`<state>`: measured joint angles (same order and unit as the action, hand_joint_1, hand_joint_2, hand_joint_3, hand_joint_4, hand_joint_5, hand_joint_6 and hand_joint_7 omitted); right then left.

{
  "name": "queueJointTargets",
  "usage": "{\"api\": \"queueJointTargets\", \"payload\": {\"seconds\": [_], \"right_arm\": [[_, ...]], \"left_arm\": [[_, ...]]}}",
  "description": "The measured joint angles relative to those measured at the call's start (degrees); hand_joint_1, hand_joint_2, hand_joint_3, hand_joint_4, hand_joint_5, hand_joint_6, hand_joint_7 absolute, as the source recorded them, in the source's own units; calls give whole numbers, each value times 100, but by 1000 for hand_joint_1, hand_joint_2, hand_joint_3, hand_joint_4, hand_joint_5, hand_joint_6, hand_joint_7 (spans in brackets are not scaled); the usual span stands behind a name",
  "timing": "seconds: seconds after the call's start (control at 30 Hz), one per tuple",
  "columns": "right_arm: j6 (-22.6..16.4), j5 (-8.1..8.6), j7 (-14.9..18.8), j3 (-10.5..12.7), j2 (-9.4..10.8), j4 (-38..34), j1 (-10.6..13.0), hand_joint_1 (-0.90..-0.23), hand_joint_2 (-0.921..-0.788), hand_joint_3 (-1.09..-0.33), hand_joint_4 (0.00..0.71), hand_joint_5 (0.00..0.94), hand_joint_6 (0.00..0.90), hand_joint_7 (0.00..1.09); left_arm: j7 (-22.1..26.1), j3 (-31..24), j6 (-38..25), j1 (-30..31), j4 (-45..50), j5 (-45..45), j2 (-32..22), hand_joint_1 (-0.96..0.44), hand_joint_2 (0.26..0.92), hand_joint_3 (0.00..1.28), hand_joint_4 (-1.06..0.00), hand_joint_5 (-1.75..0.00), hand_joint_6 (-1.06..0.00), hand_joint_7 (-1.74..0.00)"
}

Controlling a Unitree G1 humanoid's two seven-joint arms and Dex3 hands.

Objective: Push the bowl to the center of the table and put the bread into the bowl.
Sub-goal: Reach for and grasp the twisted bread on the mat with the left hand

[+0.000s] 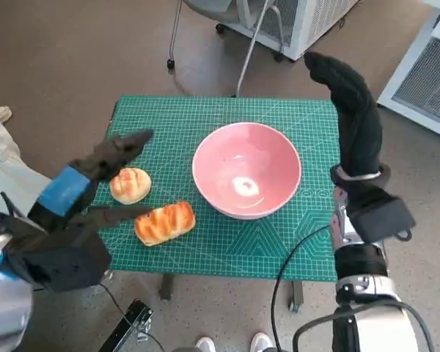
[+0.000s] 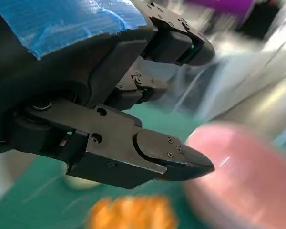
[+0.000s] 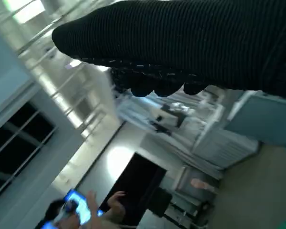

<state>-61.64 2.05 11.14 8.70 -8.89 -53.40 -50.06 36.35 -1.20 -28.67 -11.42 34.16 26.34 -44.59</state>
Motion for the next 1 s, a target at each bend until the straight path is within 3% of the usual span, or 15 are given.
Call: {"api": "queueJointTargets", "payload": {"seconds": [0.27, 1.0], "right_arm": [[178, 3, 18, -99, 1, 249, 193, -472, -921, -604, 459, 0, 164, 910], [296, 16, -21, -140, -2, 419, 213, -479, -921, -618, 459, 0, 149, 931]], "left_arm": [[156, 452, -440, 312, 381, 270, 21, -99, 776, 3, -242, -15, -310, -17], [655, 1625, -1204, 174, 153, 1230, 71, -295, 791, 4, -209, 0, -301, -2]]}}
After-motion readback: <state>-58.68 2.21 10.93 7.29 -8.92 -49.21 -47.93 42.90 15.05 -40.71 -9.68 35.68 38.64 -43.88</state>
